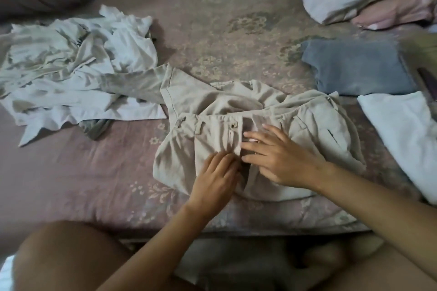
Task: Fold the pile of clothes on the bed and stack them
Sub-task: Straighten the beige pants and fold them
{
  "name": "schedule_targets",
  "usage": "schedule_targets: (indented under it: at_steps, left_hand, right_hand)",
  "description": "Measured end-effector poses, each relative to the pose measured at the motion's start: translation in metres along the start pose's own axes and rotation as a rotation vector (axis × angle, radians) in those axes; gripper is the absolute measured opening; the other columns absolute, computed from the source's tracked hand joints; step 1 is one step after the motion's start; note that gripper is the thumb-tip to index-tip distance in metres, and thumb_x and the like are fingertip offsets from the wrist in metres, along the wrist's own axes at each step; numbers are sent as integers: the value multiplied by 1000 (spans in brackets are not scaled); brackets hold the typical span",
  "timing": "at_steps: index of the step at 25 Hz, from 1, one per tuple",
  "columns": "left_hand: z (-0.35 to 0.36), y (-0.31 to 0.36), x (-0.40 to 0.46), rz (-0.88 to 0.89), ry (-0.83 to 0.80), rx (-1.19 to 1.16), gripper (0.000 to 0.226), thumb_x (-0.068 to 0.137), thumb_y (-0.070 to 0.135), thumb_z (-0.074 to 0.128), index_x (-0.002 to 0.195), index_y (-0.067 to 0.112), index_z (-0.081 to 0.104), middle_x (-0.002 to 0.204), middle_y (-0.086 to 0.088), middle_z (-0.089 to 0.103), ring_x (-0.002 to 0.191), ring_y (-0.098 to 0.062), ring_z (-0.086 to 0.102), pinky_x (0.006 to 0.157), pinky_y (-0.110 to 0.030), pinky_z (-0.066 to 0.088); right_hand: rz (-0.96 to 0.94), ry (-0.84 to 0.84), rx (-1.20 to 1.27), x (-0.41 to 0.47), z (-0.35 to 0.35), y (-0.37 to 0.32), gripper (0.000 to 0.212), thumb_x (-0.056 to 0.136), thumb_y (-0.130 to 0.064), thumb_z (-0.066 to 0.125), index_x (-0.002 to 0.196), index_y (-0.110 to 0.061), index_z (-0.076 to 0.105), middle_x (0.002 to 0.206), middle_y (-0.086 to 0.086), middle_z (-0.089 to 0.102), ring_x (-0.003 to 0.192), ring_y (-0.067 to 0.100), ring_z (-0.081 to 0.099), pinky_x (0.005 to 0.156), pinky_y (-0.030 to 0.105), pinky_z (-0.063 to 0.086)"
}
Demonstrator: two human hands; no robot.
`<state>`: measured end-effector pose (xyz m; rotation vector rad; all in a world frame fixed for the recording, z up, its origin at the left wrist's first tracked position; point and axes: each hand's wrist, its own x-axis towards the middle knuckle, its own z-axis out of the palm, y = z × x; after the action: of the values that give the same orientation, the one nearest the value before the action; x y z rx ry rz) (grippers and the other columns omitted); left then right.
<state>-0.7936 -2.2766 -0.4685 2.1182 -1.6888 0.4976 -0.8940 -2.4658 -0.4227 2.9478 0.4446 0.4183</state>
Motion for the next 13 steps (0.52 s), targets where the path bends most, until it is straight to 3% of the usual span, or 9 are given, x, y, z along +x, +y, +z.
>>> schedule_targets:
  at_steps: [3,6,9,13]
  left_hand:
    - [17,0,-15,-11,-67,-40,26,91,22,55,107,6,68,122,-11,62,121,-25,52,107,-43,35]
    - [21,0,-17,-57,-94,-158,33,94,29,52,111,5,67,128,-12,59,128,-25,47,108,-44,34]
    - [22,-2,-15,-93,-121,-228,37,93,27,53,119,2,63,133,-14,55,133,-25,41,111,-42,32]
    - [24,2,-15,-105,-59,-280,36,92,23,55,117,-1,63,131,-16,55,133,-26,40,112,-41,31]
  right_hand:
    - [0,-18,-80,-18,9,-8,27,74,-22,72,101,-22,71,98,0,67,110,24,47,107,53,27]
    - [36,116,-122,-33,15,-20,10,81,-10,67,82,-19,69,96,3,67,102,23,49,103,55,34]
    - [85,169,-131,-46,19,-32,11,89,-19,60,84,-18,70,100,-2,67,105,19,52,102,53,35]
    - [302,235,-99,-38,24,-47,22,89,-30,59,73,-20,71,81,-8,67,92,16,57,96,50,37]
